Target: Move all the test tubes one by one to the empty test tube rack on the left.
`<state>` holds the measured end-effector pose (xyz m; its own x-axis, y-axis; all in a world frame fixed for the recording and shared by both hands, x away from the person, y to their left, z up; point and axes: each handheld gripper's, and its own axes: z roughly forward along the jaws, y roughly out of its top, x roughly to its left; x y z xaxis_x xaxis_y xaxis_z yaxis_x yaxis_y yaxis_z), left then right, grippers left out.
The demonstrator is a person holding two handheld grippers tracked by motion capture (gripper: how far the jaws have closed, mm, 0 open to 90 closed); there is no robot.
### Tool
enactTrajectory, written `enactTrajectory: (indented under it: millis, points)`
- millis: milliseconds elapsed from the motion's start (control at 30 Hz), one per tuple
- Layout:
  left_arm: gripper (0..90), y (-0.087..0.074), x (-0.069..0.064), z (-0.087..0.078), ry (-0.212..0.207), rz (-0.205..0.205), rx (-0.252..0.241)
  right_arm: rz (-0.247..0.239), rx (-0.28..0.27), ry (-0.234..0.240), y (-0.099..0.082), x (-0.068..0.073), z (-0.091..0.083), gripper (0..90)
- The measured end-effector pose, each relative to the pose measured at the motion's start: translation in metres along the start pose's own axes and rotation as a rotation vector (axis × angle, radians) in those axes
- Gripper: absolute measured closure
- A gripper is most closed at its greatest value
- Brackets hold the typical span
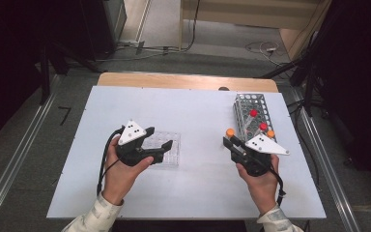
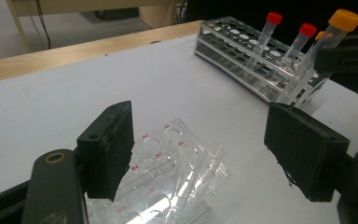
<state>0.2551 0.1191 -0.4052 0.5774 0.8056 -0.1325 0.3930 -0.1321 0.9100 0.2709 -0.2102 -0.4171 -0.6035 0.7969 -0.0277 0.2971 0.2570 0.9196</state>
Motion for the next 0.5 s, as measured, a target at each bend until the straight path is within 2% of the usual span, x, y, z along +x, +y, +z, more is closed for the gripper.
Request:
enactTrajectory:
  millis: [233, 500]
  points:
    - [27.1, 0.001, -0.008, 0.000, -0.034, 0.010, -0.011, -0.031, 0.025, 0.064, -0.001, 0.024, 0.013, 72.2]
    - [28.7, 0.002, -0.025, 0.002, -0.090, 0.038, -0.013, -0.073, 0.054, 0.142, -0.004, 0.053, 0.026, 72.2]
